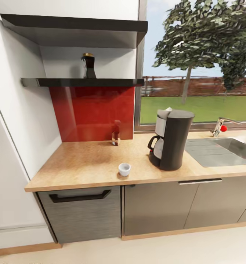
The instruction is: Set up a coffee station on the kitchen countertop: keep the coffee maker on the countertop, move the bottle of coffee from the kitchen shelf to the counter next to the coffee maker, place a paper coffee filter on top of the coffee maker, put the saucer next to the coffee maker with the coffee cup on the saucer, and place the electric kettle next to the coffee maker.
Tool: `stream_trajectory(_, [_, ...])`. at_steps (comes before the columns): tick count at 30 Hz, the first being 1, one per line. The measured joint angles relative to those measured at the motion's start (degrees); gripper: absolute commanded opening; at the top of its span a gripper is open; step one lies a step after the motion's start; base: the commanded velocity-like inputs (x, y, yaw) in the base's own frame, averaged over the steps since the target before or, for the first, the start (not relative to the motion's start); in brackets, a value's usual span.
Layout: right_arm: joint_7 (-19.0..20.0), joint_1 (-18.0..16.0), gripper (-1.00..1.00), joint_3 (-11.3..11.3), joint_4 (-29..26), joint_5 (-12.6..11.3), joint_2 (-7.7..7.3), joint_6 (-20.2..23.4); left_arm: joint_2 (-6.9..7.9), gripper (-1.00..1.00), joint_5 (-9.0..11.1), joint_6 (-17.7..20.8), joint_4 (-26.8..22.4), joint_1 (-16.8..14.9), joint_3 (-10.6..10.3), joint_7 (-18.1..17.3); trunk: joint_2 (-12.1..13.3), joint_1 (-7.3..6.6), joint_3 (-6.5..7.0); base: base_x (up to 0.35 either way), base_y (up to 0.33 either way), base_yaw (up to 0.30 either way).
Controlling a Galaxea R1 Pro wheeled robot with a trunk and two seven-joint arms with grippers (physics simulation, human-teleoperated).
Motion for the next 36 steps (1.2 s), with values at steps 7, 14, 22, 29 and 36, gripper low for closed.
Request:
stream_trajectory(7, [-0.2, 0.0, 1.00, 0.0, 0.0, 0.0, 0.09, 0.0, 0.01, 1.00, 0.0, 0.0, 0.0, 0.0, 0.9, 0.0, 0.0, 0.01, 0.00, 0.020, -0.007, 0.234])
stream_trajectory(14, [-0.2, 0.0, 1.00, 0.0, 0.0, 0.0, 0.08, 0.0, 0.00, 1.00, 0.0, 0.0, 0.0, 0.0, 0.9, 0.0, 0.0, 0.01, 0.00, 0.002, -0.001, 0.237])
stream_trajectory(22, [0.1, 0.0, 1.00, 0.1, 0.0, 0.0, -0.25, 0.0, 0.00, 1.00, 0.0, 0.0, 0.0, 0.0, 0.9, 0.0, 0.0, 0.01, 0.00, 0.000, 0.000, 0.040])
stream_trajectory(29, [0.1, 0.0, 1.00, -0.2, 0.0, -0.3, -0.20, 0.0, 0.05, 1.00, 0.0, 0.1, -1.2, 0.0, 5.5, -0.1, 0.0, 0.01, 0.00, 0.000, 0.000, 0.001])
stream_trajectory(36, [0.1, 0.0, 1.00, -0.1, 0.1, -0.1, -0.20, 0.0, -0.23, 1.00, -0.3, 14.5, -26.4, 0.0, 6.1, -0.5, 0.0, 0.01, 0.01, 0.000, 0.000, 0.000])
